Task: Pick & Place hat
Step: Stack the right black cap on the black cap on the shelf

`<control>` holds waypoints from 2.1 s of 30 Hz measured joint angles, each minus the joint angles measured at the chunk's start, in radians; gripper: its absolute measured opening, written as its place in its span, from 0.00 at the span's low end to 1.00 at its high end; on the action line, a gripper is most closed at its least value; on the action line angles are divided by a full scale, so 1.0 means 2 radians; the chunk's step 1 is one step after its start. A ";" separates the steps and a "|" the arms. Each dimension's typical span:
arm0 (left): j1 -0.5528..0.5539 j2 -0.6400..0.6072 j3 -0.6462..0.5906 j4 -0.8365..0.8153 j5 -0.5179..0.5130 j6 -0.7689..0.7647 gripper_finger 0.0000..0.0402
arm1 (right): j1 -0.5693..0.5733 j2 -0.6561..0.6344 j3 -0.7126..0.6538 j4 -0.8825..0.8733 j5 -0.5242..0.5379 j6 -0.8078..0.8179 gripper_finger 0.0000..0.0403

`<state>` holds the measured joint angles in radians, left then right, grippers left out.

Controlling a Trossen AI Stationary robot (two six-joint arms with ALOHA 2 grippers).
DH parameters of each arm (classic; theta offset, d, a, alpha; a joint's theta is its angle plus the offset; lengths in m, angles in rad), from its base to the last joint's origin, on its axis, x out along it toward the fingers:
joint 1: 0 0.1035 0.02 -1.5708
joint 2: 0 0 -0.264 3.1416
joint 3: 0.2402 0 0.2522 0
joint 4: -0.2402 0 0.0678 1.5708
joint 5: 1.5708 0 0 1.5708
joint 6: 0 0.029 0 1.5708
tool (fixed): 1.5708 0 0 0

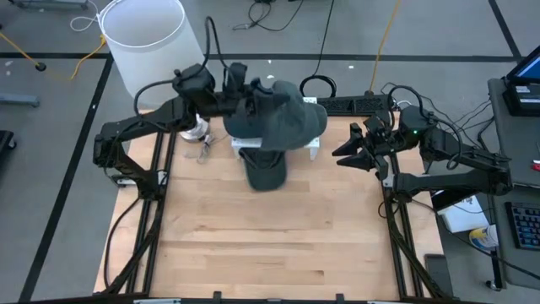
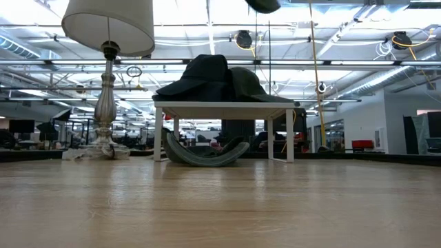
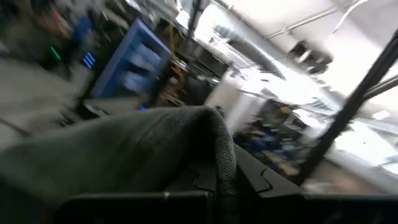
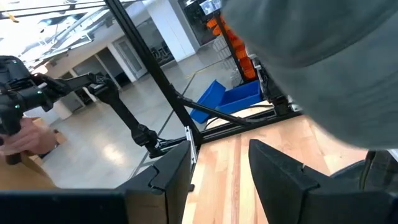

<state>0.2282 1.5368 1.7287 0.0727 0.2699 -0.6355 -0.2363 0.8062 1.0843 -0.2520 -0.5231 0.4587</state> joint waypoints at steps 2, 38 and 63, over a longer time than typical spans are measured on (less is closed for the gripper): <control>0.000 0.000 0.000 0.000 -0.024 0.062 0.04 | 0.000 0.000 0.000 0.000 0.000 0.000 0.39; 0.026 0.104 0.076 -0.064 -0.165 0.747 0.04 | 0.000 0.004 0.000 0.000 0.001 0.000 0.39; 0.077 0.188 0.126 -0.159 -0.180 0.695 0.04 | 0.000 0.031 0.000 -0.001 0.002 -0.004 0.39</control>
<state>0.3816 1.9121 1.9800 -0.2446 -0.0897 0.7543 -0.2359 0.8677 1.0843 -0.2547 -0.5199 0.4507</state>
